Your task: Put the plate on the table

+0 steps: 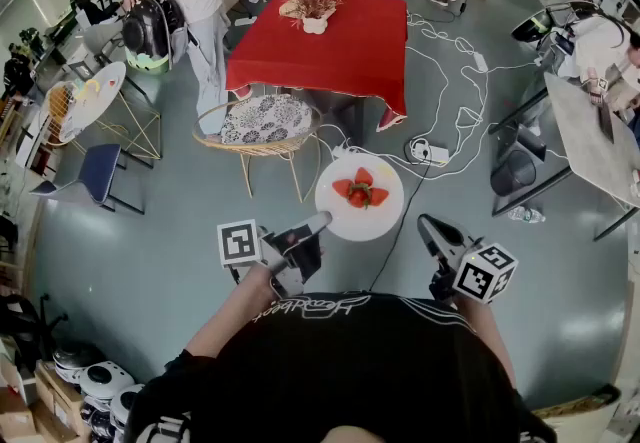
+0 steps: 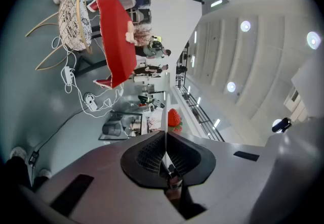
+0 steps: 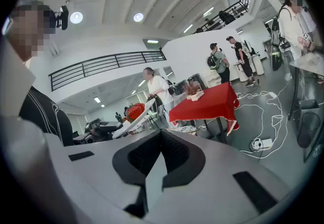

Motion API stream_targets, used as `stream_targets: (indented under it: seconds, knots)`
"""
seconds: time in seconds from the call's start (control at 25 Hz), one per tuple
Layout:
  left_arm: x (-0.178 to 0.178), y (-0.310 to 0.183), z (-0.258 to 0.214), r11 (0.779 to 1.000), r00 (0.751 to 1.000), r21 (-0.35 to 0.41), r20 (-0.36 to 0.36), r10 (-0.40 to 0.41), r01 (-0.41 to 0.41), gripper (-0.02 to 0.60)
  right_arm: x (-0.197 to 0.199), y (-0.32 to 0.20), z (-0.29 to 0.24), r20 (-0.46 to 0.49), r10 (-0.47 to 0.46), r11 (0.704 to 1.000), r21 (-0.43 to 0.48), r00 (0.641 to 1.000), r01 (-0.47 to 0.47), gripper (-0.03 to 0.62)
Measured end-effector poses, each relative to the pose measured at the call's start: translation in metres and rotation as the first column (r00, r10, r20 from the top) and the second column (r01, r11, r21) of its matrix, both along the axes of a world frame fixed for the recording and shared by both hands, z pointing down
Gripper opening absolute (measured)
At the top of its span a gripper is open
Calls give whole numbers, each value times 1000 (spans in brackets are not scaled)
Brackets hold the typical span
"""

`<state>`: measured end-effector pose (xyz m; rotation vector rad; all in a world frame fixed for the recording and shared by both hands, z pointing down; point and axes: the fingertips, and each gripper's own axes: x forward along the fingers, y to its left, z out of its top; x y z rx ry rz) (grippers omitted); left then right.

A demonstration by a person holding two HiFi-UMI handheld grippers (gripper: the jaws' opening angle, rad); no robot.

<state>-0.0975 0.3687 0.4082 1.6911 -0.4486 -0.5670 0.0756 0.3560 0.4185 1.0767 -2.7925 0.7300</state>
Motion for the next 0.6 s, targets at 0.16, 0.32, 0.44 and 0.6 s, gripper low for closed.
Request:
stream_targets:
  seconds: [0.16, 0.32, 0.44, 0.6]
  knots:
    - [-1, 0, 2, 1000, 1000, -3, -9, 8, -8, 17, -3, 2, 1, 1, 8, 1000, 1, 1000, -8, 8]
    - [-3, 1, 2, 1000, 1000, 3, -16, 12, -12, 17, -4, 5, 1, -15, 16, 1000, 11, 1000, -15, 8]
    - [-2, -1, -1, 1000, 1000, 12, -20, 16, -16, 17, -1, 4, 0, -15, 36, 999, 11, 999, -36, 8]
    - [-4, 1, 1, 1000, 999, 8, -24, 29, -29, 17, -7, 9, -6, -18, 32, 999, 38, 999, -31, 8]
